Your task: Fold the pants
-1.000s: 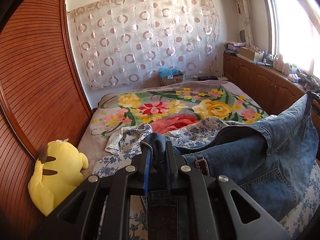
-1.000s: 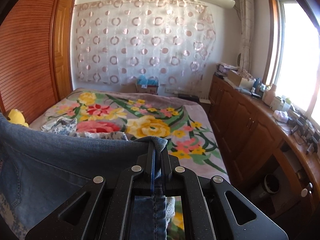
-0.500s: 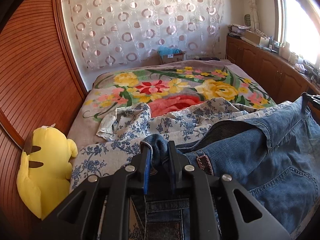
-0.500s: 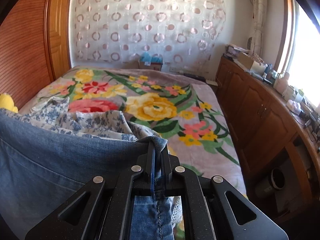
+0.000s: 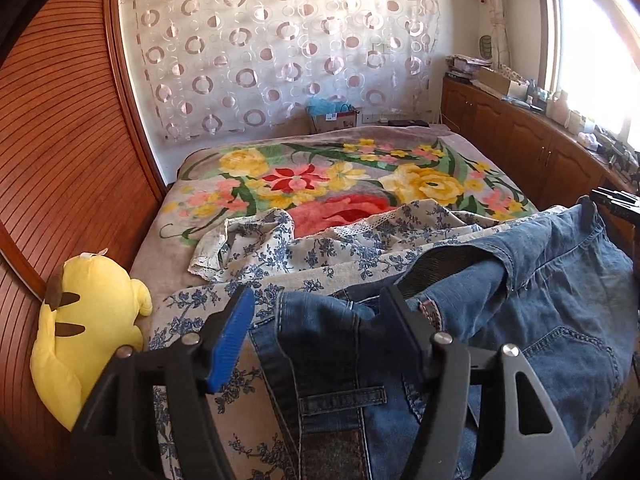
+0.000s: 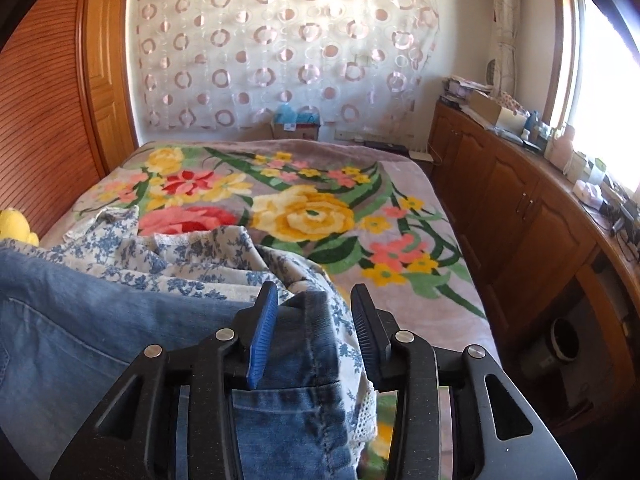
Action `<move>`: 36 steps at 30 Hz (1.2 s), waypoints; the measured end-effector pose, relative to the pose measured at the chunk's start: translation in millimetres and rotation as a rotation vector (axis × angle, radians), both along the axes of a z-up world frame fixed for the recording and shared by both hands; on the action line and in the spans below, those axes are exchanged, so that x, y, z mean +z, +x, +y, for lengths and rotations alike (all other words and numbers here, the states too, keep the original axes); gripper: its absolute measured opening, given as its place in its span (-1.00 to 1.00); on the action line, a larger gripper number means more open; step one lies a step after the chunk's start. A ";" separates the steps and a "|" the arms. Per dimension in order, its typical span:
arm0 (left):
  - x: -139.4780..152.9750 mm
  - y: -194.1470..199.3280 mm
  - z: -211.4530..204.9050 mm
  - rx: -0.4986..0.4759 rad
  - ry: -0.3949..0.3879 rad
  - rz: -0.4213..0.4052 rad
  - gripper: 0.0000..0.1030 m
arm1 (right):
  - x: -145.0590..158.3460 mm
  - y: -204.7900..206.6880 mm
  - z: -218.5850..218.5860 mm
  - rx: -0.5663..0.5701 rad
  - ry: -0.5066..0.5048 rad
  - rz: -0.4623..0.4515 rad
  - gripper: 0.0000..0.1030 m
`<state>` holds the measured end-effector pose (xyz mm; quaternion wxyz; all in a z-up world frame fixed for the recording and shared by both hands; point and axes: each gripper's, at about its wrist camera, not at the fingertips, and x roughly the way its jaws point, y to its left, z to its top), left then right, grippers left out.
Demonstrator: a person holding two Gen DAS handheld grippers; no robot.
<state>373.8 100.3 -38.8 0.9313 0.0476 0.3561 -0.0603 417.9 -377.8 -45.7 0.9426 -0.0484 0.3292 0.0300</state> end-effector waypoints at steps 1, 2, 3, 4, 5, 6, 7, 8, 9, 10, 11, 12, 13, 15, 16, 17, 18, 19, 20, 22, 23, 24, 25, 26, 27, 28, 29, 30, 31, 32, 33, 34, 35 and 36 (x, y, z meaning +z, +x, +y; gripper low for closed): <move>-0.3 -1.0 0.5 -0.002 0.002 0.000 0.26 | 0.6 -1.8 2.8 0.010 -0.001 0.002 -0.26; -0.7 -2.5 -0.1 -0.003 0.006 -0.004 0.26 | 0.7 -3.2 5.8 0.020 0.001 0.005 -0.26; -1.0 -5.4 -1.6 -0.006 0.010 -0.010 0.26 | 1.4 -5.6 9.0 0.033 0.006 0.006 -0.26; -1.4 -7.2 -2.6 -0.007 0.012 -0.012 0.26 | 1.5 -7.9 13.0 0.042 0.009 0.007 -0.26; -1.9 -9.3 -3.3 -0.008 0.013 -0.016 0.26 | 1.5 -9.7 16.8 0.053 0.014 0.009 -0.26; -1.8 -12.2 -4.8 -0.009 0.012 -0.022 0.26 | 1.7 -12.2 21.3 0.074 0.022 0.016 -0.25; -1.4 -16.0 -6.1 -0.007 0.010 -0.032 0.27 | 1.3 -13.3 24.0 0.085 0.026 0.022 -0.25; -0.7 -19.5 -7.0 -0.006 0.008 -0.041 0.26 | -0.1 -14.5 29.6 0.107 0.030 0.033 -0.24; -0.1 -23.4 -7.9 -0.006 0.004 -0.051 0.26 | -1.5 -15.2 33.5 0.120 0.029 0.040 -0.24; 1.3 -27.0 -9.0 -0.006 0.001 -0.059 0.26 | -3.4 -14.5 37.8 0.131 0.026 0.047 -0.24; 3.4 -30.7 -9.9 -0.002 0.000 -0.071 0.26 | -5.3 -14.1 41.5 0.143 0.021 0.056 -0.24; 6.0 -34.3 -10.6 -0.002 -0.002 -0.086 0.27 | -7.5 -13.6 45.8 0.154 0.011 0.061 -0.23; 8.4 -37.2 -10.9 -0.003 -0.006 -0.097 0.27 | -9.5 -13.3 49.2 0.157 0.003 0.063 -0.23; 12.9 -42.0 -12.6 -0.010 -0.016 -0.111 0.27 | -13.8 -11.9 53.7 0.168 0.002 0.075 -0.23; 14.6 -44.2 -15.0 -0.022 -0.019 -0.115 0.27 | -16.1 -11.9 55.3 0.172 0.006 0.080 -0.23; 15.6 -46.0 -18.0 -0.036 -0.019 -0.119 0.27 | -19.2 -11.7 56.2 0.177 0.011 0.087 -0.22; 15.9 -46.5 -22.3 -0.053 -0.016 -0.121 0.27 | -23.8 -10.9 58.2 0.183 0.012 0.098 -0.22; 14.7 -45.4 -27.7 -0.073 -0.009 -0.113 0.27 | -28.2 -10.8 59.8 0.187 0.008 0.106 -0.21; 12.8 -42.9 -32.5 -0.084 -0.005 -0.105 0.27 | -32.7 -11.3 62.2 0.189 0.002 0.115 -0.21; 6.0 -35.6 -45.6 -0.111 0.014 -0.071 0.27 | -40.2 -9.6 64.1 0.191 -0.005 0.132 -0.21; 0.4 -30.1 -54.7 -0.131 0.027 -0.053 0.27 | -44.1 -9.0 64.5 0.191 -0.006 0.141 -0.21; -5.5 -24.6 -61.6 -0.152 0.036 -0.035 0.27 | -48.1 -7.9 64.3 0.190 -0.006 0.149 -0.20; -10.4 -19.5 -68.8 -0.165 0.054 -0.017 0.27 | -50.3 -7.6 63.8 0.191 -0.008 0.150 -0.20; -15.3 -14.0 -77.7 -0.171 0.087 -0.006 0.27 | -51.1 -8.3 63.3 0.191 -0.008 0.149 -0.20; -17.9 -10.9 -84.1 -0.172 0.110 -0.004 0.27 | -50.8 -8.8 62.5 0.187 -0.008 0.146 -0.20; -20.1 -5.5 -89.2 -0.175 0.131 0.000 0.27 | -50.6 -9.4 62.1 0.184 -0.009 0.142 -0.19; -21.7 -1.1 -92.5 -0.179 0.142 0.007 0.27 | -50.5 -9.4 61.7 0.180 -0.011 0.141 -0.16; -23.0 5.4 -95.3 -0.178 0.147 0.015 0.27 | -50.4 -9.3 62.5 0.179 -0.013 0.142 -0.16; -23.6 9.9 -97.0 -0.176 0.149 0.020 0.27 | -50.4 -9.3 62.8 0.179 -0.013 0.143 -0.16; -24.5 15.2 -97.8 -0.169 0.154 0.026 0.27 | -50.6 -9.5 62.4 0.177 -0.013 0.143 -0.15; -26.7 22.2 -97.9 -0.153 0.164 0.035 0.27 | -50.6 -9.6 61.9 0.176 -0.013 0.142 -0.15; -28.4 26.5 -97.6 -0.143 0.169 0.041 0.27 | -50.3 -9.9 61.6 0.176 -0.011 0.142 -0.15; -31.0 31.3 -96.4 -0.132 0.171 0.049 0.27 | -50.2 -9.9 61.5 0.176 -0.010 0.142 -0.15; -34.0 36.4 -94.2 -0.118 0.172 0.060 0.27 | -49.7 -10.0 61.0 0.174 -0.007 0.141 -0.15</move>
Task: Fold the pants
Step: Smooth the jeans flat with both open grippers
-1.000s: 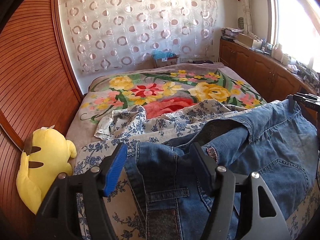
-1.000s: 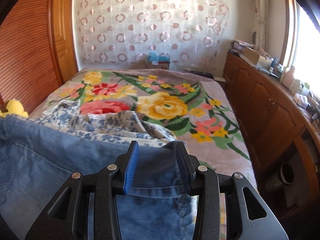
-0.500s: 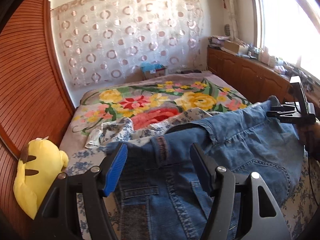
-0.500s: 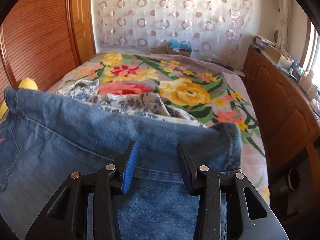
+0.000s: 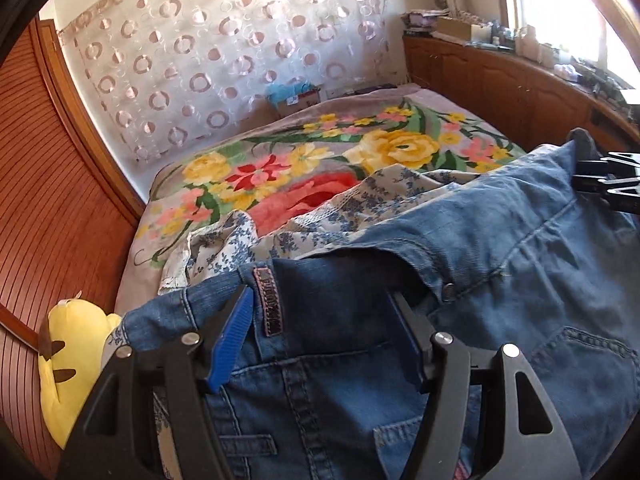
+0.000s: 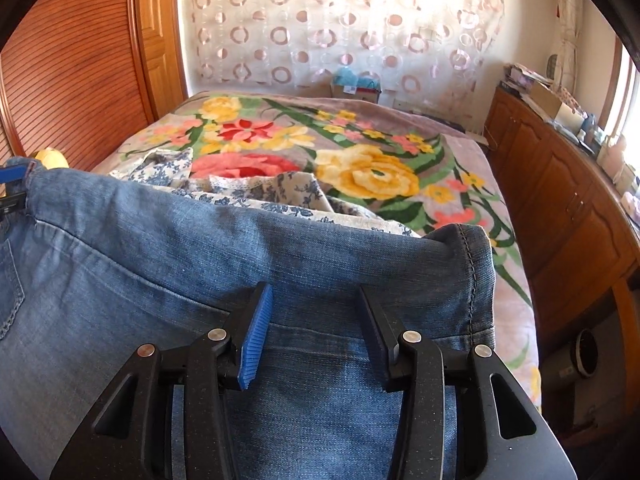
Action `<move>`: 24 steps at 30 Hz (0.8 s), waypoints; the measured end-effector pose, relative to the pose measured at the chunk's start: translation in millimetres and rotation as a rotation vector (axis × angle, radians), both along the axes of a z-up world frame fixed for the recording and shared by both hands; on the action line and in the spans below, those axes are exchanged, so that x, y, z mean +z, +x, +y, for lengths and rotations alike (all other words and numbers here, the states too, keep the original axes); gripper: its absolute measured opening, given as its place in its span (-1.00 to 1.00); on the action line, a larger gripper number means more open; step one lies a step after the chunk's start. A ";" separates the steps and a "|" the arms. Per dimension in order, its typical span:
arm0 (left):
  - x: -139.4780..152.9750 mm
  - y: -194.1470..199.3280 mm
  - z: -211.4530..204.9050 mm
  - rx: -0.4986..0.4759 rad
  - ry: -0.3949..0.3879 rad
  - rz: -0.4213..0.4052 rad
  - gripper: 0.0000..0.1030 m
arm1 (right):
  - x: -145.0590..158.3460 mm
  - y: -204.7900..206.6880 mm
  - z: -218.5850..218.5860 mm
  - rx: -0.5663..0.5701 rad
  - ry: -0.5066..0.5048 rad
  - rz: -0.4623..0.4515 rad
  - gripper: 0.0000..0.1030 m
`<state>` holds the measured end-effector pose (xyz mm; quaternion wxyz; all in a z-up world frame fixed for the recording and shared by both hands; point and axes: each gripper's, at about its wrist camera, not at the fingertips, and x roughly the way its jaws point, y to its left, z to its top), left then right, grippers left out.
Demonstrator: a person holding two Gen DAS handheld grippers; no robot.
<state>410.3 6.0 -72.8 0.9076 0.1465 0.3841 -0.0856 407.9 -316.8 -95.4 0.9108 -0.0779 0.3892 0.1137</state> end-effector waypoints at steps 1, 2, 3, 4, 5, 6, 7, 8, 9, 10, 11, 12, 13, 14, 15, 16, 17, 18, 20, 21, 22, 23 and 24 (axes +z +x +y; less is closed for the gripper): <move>-3.8 4.4 2.5 0.015 -0.001 0.010 0.27 | 0.6 1.1 -0.8 -0.003 0.002 -0.002 -0.14; -7.0 7.6 5.6 0.026 -0.008 0.019 0.27 | 1.4 0.1 -1.6 -0.008 -0.002 -0.008 -0.14; -9.9 11.0 9.5 0.036 -0.020 0.029 0.27 | 2.1 -0.7 -2.2 -0.009 -0.007 -0.010 -0.14; -12.7 11.8 11.6 0.040 -0.030 0.034 0.27 | 2.8 -1.4 -2.9 -0.008 -0.008 -0.009 -0.14; -15.2 12.6 13.6 0.043 -0.040 0.038 0.28 | 4.8 -2.8 -5.5 -0.011 -0.007 -0.011 -0.14; -17.1 12.9 14.4 0.042 -0.046 0.039 0.28 | 6.3 -3.8 -8.0 -0.017 -0.007 -0.014 -0.13; -18.6 12.7 14.8 0.040 -0.049 0.039 0.28 | 8.9 -4.1 -12.3 -0.025 -0.007 -0.019 -0.13; -19.6 12.8 15.4 0.039 -0.050 0.038 0.28 | 10.5 -4.0 -14.7 -0.030 -0.007 -0.021 -0.13; -20.2 12.2 15.4 0.038 -0.052 0.037 0.28 | 12.6 -3.0 -20.5 -0.041 -0.008 -0.023 -0.13; -20.6 11.4 15.7 0.039 -0.054 0.035 0.28 | 14.3 -2.2 -25.1 -0.053 -0.013 -0.026 -0.12; -20.9 11.0 15.7 0.039 -0.057 0.033 0.28 | 16.5 0.1 -32.9 -0.075 -0.017 -0.030 -0.12; -21.2 9.4 16.0 0.039 -0.061 0.029 0.28 | 18.0 2.7 -39.2 -0.090 -0.013 -0.029 -0.12; -21.2 10.0 16.9 0.039 -0.064 0.027 0.28 | 18.7 5.0 -42.7 -0.099 -0.011 -0.027 -0.12; -21.4 9.5 17.4 0.039 -0.067 0.026 0.28 | 19.1 9.1 -48.0 -0.113 -0.012 -0.021 -0.12; -21.7 8.7 18.0 0.039 -0.070 0.024 0.28 | 17.7 15.7 -53.7 -0.133 -0.025 -0.009 -0.12; -22.0 8.5 19.6 0.039 -0.074 0.024 0.28 | 16.2 18.9 -56.9 -0.142 -0.033 -0.003 -0.12; -22.2 8.0 20.7 0.040 -0.078 0.023 0.28 | 13.4 26.5 -62.3 -0.153 -0.039 0.016 -0.12; -22.2 6.7 22.2 0.040 -0.084 0.020 0.28 | 10.9 31.5 -65.4 -0.161 -0.041 0.029 -0.12; -22.4 6.2 23.7 0.040 -0.091 0.018 0.28 | 5.5 42.1 -71.4 -0.171 -0.030 0.053 -0.13; -22.3 5.1 24.5 0.039 -0.096 0.015 0.28 | 4.0 44.7 -73.0 -0.171 -0.024 0.057 -0.13; -22.3 4.8 25.3 0.038 -0.101 0.015 0.28 | 4.4 46.4 -73.9 -0.172 -0.018 0.054 -0.13; -21.9 4.5 25.7 0.038 -0.107 0.014 0.28 | 5.5 48.2 -74.0 -0.176 -0.021 0.047 -0.13; -21.1 3.2 26.9 0.039 -0.118 0.012 0.28 | 6.5 49.7 -73.8 -0.182 -0.031 0.042 -0.13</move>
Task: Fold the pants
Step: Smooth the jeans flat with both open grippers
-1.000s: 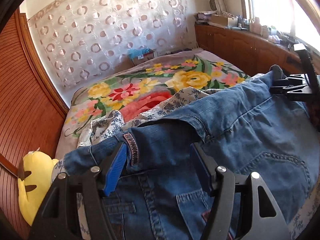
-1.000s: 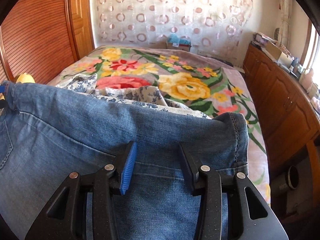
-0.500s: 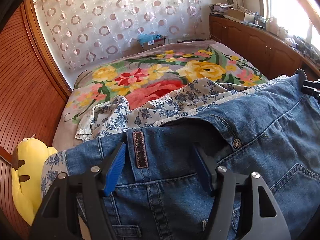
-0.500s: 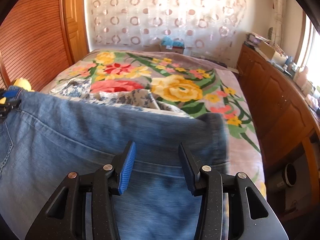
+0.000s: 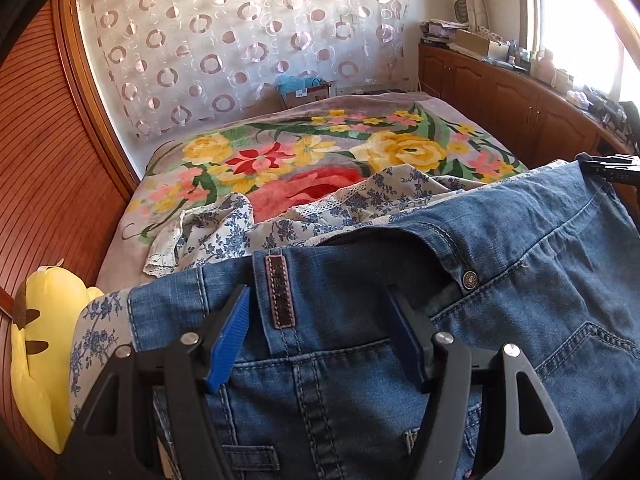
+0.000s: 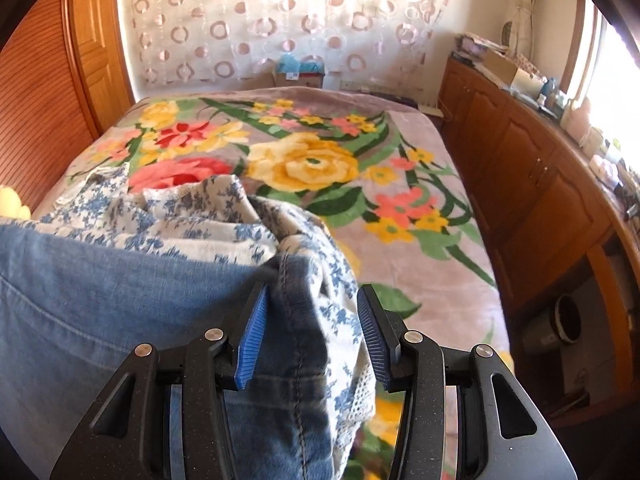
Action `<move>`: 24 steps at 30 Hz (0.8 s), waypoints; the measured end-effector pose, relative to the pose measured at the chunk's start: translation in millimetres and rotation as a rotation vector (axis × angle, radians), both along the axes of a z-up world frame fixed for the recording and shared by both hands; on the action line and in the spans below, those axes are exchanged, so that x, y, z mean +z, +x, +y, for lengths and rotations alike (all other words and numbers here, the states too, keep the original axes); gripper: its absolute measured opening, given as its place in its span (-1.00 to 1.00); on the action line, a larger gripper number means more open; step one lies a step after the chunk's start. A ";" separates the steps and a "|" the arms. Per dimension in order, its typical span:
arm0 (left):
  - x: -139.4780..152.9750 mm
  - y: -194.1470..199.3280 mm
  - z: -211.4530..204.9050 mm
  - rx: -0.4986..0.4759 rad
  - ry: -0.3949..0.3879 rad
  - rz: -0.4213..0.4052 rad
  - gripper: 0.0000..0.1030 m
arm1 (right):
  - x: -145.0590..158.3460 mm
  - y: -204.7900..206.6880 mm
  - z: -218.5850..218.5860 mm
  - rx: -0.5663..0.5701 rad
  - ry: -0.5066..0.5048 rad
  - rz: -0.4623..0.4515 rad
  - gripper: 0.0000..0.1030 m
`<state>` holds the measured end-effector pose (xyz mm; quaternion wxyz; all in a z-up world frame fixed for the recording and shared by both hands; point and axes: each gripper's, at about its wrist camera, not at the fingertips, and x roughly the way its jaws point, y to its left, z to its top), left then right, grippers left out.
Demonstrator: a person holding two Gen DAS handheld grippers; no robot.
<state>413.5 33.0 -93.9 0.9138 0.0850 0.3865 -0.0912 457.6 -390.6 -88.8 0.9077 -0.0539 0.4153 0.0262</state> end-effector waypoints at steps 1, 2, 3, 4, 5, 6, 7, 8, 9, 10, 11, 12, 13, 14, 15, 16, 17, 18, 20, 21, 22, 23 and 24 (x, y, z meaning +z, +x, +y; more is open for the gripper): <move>0.6 -0.5 0.2 0.001 -0.006 0.000 0.28 | 0.8 0.0 1.3 -0.005 -0.005 -0.002 -0.13; 1.8 -2.3 1.0 0.001 -0.011 0.000 0.28 | 1.9 0.4 1.2 -0.010 -0.005 -0.002 -0.13; 3.3 -4.4 1.8 0.001 -0.015 -0.003 0.28 | 3.9 -2.2 1.1 -0.016 0.001 -0.008 -0.12; 6.2 -8.0 2.7 0.001 -0.023 -0.008 0.28 | 5.5 -4.7 0.8 -0.016 0.009 -0.013 -0.12; 8.3 -10.6 3.5 -0.002 -0.030 -0.011 0.28 | 8.9 -9.8 0.4 -0.009 0.026 -0.022 -0.12; 11.2 -14.6 4.1 -0.007 -0.040 -0.013 0.29 | 11.5 -14.0 0.1 -0.006 0.035 -0.028 -0.12; 14.7 -18.9 4.8 -0.013 -0.052 -0.015 0.31 | 14.1 -18.8 0.2 -0.005 0.042 -0.035 -0.12; 17.9 -22.7 6.1 -0.018 -0.064 -0.019 0.32 | 17.7 -25.5 0.6 -0.003 0.047 -0.041 -0.12; 22.5 -29.1 6.7 -0.024 -0.078 -0.028 0.33 | 22.6 -35.5 1.2 0.002 0.052 -0.055 -0.12; 25.6 -33.2 6.5 -0.027 -0.083 -0.033 0.34 | 26.8 -43.2 2.5 0.006 0.055 -0.065 -0.12; 29.3 -38.8 6.1 -0.034 -0.088 -0.039 0.38 | 29.7 -47.6 4.4 0.009 0.058 -0.071 -0.12; 32.8 -44.1 5.0 -0.044 -0.090 -0.045 0.41 | 33.9 -57.0 5.8 0.015 0.065 -0.081 -0.12; 35.0 -48.2 3.3 -0.050 -0.088 -0.049 0.42 | 37.7 -66.1 7.9 0.021 0.073 -0.089 -0.12; 37.7 -52.8 1.7 -0.057 -0.085 -0.054 0.42 | 40.0 -71.2 9.7 0.023 0.077 -0.095 -0.12; 40.8 -59.1 -0.1 -0.067 -0.081 -0.059 0.43 | 43.3 -80.7 11.9 0.028 0.084 -0.103 -0.12; 43.4 -63.3 -2.0 -0.073 -0.079 -0.063 0.43 | 46.2 -89.9 14.6 0.035 0.091 -0.108 -0.12; 45.7 -68.1 -3.1 -0.076 -0.079 -0.071 0.44 | 48.5 -97.4 17.4 0.042 0.097 -0.112 -0.12; 49.0 -75.6 -3.7 -0.080 -0.079 -0.080 0.44 | 49.8 -103.5 20.4 0.048 0.102 -0.114 -0.12; 52.7 -85.4 -3.6 -0.084 -0.085 -0.090 0.44 | 52.7 -117.7 26.4 0.061 0.111 -0.121 -0.12; 54.6 -92.9 -2.5 -0.085 -0.089 -0.093 0.45 | 54.4 -125.9 30.1 0.069 0.116 -0.125 -0.11; 55.4 -97.4 -0.9 -0.085 -0.093 -0.095 0.45 | 56.0 -133.2 33.4 0.076 0.119 -0.129 -0.11; 55.7 -103.6 1.0 -0.084 -0.096 -0.094 0.45 | 57.4 -142.6 38.4 0.087 0.122 -0.132 -0.11; 55.6 -108.3 2.7 -0.081 -0.096 -0.095 0.45 | 57.9 -147.6 41.3 0.093 0.125 -0.134 -0.11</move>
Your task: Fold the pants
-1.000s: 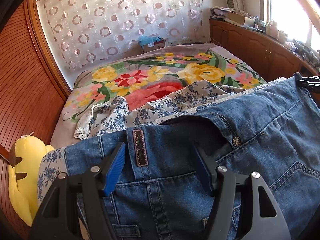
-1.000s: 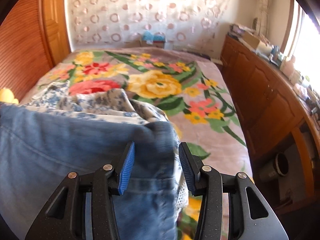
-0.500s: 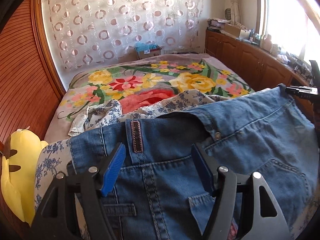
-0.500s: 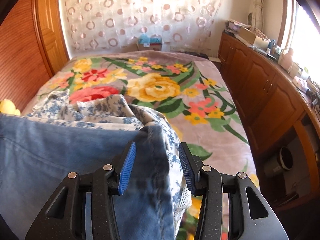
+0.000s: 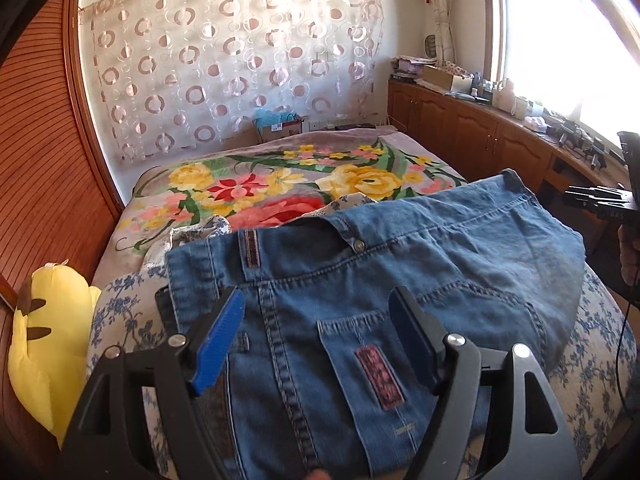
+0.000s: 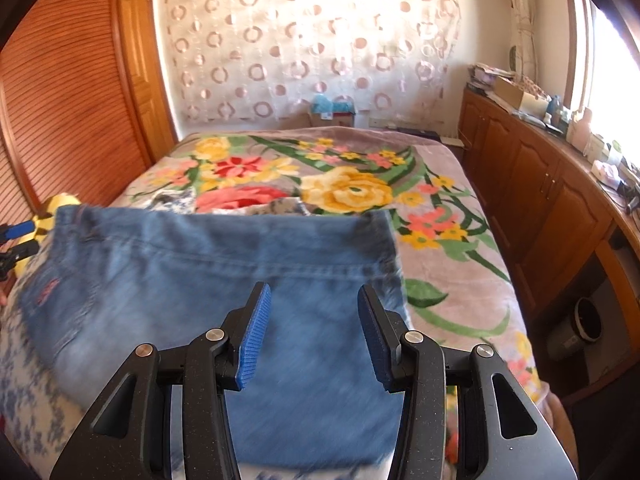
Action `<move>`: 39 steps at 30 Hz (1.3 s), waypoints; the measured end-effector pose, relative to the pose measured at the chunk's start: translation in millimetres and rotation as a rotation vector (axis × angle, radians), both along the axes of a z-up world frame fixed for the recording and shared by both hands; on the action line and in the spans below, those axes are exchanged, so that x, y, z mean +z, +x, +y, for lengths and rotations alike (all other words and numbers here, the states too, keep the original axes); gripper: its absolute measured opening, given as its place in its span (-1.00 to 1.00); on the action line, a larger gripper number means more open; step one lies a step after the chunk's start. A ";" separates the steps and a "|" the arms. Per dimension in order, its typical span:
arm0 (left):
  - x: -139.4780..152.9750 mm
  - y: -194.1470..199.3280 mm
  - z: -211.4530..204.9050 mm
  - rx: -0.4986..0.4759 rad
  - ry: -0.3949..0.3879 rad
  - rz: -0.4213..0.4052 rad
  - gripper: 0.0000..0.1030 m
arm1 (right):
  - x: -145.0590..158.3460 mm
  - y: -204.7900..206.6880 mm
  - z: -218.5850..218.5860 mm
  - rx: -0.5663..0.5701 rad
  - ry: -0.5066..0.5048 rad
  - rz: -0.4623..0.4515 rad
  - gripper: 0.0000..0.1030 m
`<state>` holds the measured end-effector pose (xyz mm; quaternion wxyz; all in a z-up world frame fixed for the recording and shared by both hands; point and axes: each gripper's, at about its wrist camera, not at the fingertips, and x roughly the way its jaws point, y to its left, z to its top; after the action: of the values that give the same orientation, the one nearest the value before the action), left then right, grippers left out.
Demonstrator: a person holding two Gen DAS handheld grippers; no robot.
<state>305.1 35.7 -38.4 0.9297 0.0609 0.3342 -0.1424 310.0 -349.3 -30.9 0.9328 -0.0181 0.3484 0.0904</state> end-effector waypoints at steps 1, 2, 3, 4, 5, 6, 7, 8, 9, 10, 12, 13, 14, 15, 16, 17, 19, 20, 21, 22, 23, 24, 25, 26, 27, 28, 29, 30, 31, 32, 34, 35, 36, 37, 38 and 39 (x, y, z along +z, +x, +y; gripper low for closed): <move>-0.7 -7.1 2.2 0.005 0.003 -0.001 0.45 | 0.4 -7.2 4.2 0.008 0.006 -0.001 -0.11; -2.0 -10.9 3.9 0.004 0.005 0.002 0.45 | 0.0 -15.9 10.0 0.022 0.016 0.002 -0.11; -3.6 -18.0 7.0 -0.002 0.005 0.007 0.45 | -0.7 -22.4 15.4 0.034 0.020 0.005 -0.11; -5.1 -23.1 9.2 -0.001 0.007 0.009 0.45 | -1.5 -28.2 21.4 0.043 0.020 0.007 -0.11; -6.2 -29.4 11.5 0.007 0.012 0.007 0.45 | -3.4 -36.4 30.0 0.058 0.021 0.010 -0.11; -7.5 -36.9 16.3 0.018 0.015 0.001 0.45 | -4.8 -41.5 35.1 0.068 0.023 0.012 -0.11; -8.8 -41.9 19.7 0.027 0.015 -0.002 0.45 | -5.5 -45.3 39.6 0.078 0.025 0.013 -0.11; -10.0 -46.5 24.9 0.035 0.013 -0.001 0.45 | -7.6 -50.5 45.6 0.087 0.028 0.014 -0.11; -11.3 -52.3 31.6 0.047 0.007 0.001 0.45 | -10.0 -57.1 53.5 0.101 0.032 0.019 -0.11; -11.9 -55.5 35.7 0.057 0.004 0.005 0.45 | -11.9 -59.5 56.7 0.107 0.037 0.020 -0.11; -14.9 -62.6 46.8 0.077 -0.002 0.010 0.45 | -16.7 -68.4 68.1 0.125 0.051 0.028 -0.11; -17.3 -65.6 52.7 0.086 -0.005 0.016 0.45 | -17.8 -70.5 70.5 0.130 0.053 0.030 -0.11; -19.8 -67.4 57.7 0.094 -0.009 0.022 0.45 | -19.0 -74.0 75.4 0.137 0.055 0.033 -0.11; -22.9 -69.5 63.3 0.105 -0.010 0.032 0.45 | -20.4 -78.8 81.3 0.142 0.054 0.031 -0.11; -25.5 -71.1 66.1 0.112 -0.009 0.037 0.45 | -21.4 -81.3 84.2 0.146 0.058 0.033 -0.11; -28.4 -72.8 68.4 0.117 -0.008 0.041 0.45 | -23.1 -83.8 86.8 0.151 0.066 0.039 -0.11; -34.6 -75.6 72.7 0.124 -0.006 0.051 0.45 | -28.4 -88.4 96.3 0.171 0.080 0.062 -0.11; -37.4 -75.4 74.0 0.127 -0.005 0.057 0.45 | -32.3 -91.3 104.1 0.185 0.075 0.074 -0.11; -40.7 -75.6 75.9 0.132 -0.004 0.065 0.45 | -35.3 -94.2 109.9 0.195 0.072 0.080 -0.11; -43.8 -75.1 77.7 0.135 -0.007 0.072 0.45 | -39.0 -96.9 115.6 0.207 0.070 0.089 -0.11; -46.3 -75.0 79.4 0.132 -0.012 0.078 0.45 | -42.3 -98.2 121.6 0.218 0.070 0.098 -0.11; -49.3 -74.2 80.3 0.130 -0.016 0.085 0.45 | -45.9 -98.9 128.0 0.228 0.074 0.108 -0.11; -50.9 -73.3 80.4 0.134 -0.012 0.091 0.45 | -47.9 -98.8 131.5 0.236 0.076 0.115 -0.11; -52.4 -72.7 80.6 0.138 -0.006 0.096 0.45 | -51.8 -98.6 139.1 0.253 0.078 0.125 -0.11; -53.9 -73.2 79.9 0.140 -0.002 0.098 0.45 | -54.8 -97.9 145.7 0.265 0.076 0.133 -0.11; -54.5 -73.6 79.3 0.138 -0.003 0.098 0.45 | -56.7 -97.8 149.0 0.273 0.073 0.137 -0.11; -54.2 -74.4 78.8 0.135 -0.003 0.097 0.45 | -58.6 -96.8 152.9 0.283 0.071 0.142 -0.11; -53.9 -75.6 77.1 0.132 0.000 0.095 0.45 | -60.3 -95.9 157.1 0.292 0.069 0.145 -0.11; -53.2 -77.5 74.9 0.127 0.005 0.090 0.45 | -60.8 -95.5 158.4 0.297 0.070 0.146 -0.11; -52.3 -79.6 72.3 0.121 0.009 0.084 0.45 | -60.0 -93.2 160.0 0.301 0.075 0.146 -0.11; -50.7 -82.1 66.4 0.108 0.013 0.077 0.45 | -54.5 -87.2 159.6 0.305 0.085 0.135 -0.11; -50.0 -83.3 62.9 0.100 0.013 0.075 0.45 | -52.3 -85.0 159.2 0.306 0.089 0.131 -0.11; -49.1 -83.7 60.1 0.094 0.014 0.073 0.45 | -47.8 -80.7 158.4 0.307 0.095 0.124 -0.17; -48.2 -84.0 55.7 0.086 0.017 0.070 0.45 | -44.8 -77.1 159.4 0.309 0.096 0.116 -0.21; -47.6 -84.5 51.7 0.078 0.020 0.066 0.45 | -41.0 -72.8 160.2 0.315 0.090 0.105 -0.30; -46.9 -84.6 48.2 0.071 0.022 0.063 0.45 | -37.9 -67.7 161.5 0.327 0.081 0.097 -0.49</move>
<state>220.6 83.9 -85.2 0.9225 0.0546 0.3668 -0.1076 242.3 -187.8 -68.9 0.8877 -0.0325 0.3817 0.2555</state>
